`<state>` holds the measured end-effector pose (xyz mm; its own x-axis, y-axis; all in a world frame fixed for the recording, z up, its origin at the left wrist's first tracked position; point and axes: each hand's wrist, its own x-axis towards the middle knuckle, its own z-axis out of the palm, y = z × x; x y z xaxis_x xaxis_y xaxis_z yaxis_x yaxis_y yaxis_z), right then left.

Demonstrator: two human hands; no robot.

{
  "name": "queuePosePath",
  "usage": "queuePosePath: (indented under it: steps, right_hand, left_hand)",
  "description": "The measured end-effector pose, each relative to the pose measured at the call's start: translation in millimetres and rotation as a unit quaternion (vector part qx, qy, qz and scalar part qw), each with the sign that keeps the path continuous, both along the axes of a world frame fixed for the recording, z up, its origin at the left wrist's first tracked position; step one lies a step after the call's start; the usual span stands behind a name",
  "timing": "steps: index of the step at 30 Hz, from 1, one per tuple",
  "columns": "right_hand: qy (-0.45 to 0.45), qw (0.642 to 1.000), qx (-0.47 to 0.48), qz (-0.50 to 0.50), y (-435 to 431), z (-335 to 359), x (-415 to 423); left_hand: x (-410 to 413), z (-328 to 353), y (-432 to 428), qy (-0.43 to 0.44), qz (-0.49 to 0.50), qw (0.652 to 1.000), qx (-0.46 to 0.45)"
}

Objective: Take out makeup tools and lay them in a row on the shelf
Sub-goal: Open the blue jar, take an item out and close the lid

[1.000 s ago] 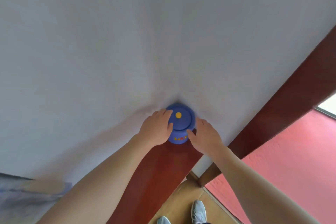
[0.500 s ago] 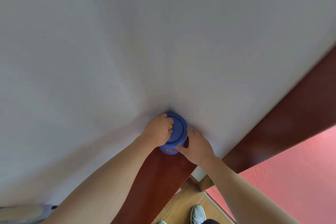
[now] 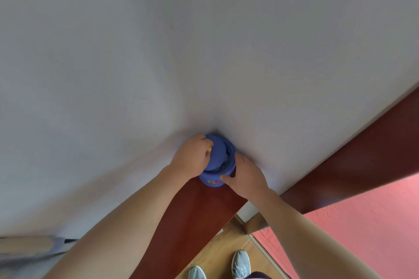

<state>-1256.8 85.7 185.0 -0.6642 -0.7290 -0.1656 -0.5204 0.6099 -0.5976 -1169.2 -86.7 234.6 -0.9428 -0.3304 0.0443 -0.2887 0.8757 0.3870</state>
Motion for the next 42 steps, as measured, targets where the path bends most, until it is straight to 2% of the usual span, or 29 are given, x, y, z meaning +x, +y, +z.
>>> queuePosePath:
  steps: [6,12,23,42]
  right_hand:
    - [0.035,0.997,0.064,0.028,-4.6,5.7,-5.6]
    - [0.054,0.993,0.098,0.049,-6.2,11.0,-5.5]
    - [0.082,0.988,0.111,0.070,-9.7,15.2,-7.1]
    - [0.095,0.987,0.107,0.074,-9.9,10.5,-13.0]
  left_hand:
    - [91.2,-3.6,0.9,0.045,0.092,0.995,-0.002]
    - [144.3,-56.5,16.1,-0.032,0.167,0.985,0.029]
    - [118.7,-121.0,23.7,-0.115,0.207,0.969,0.075]
    - [80.8,-133.6,16.5,-0.116,0.212,0.968,0.072]
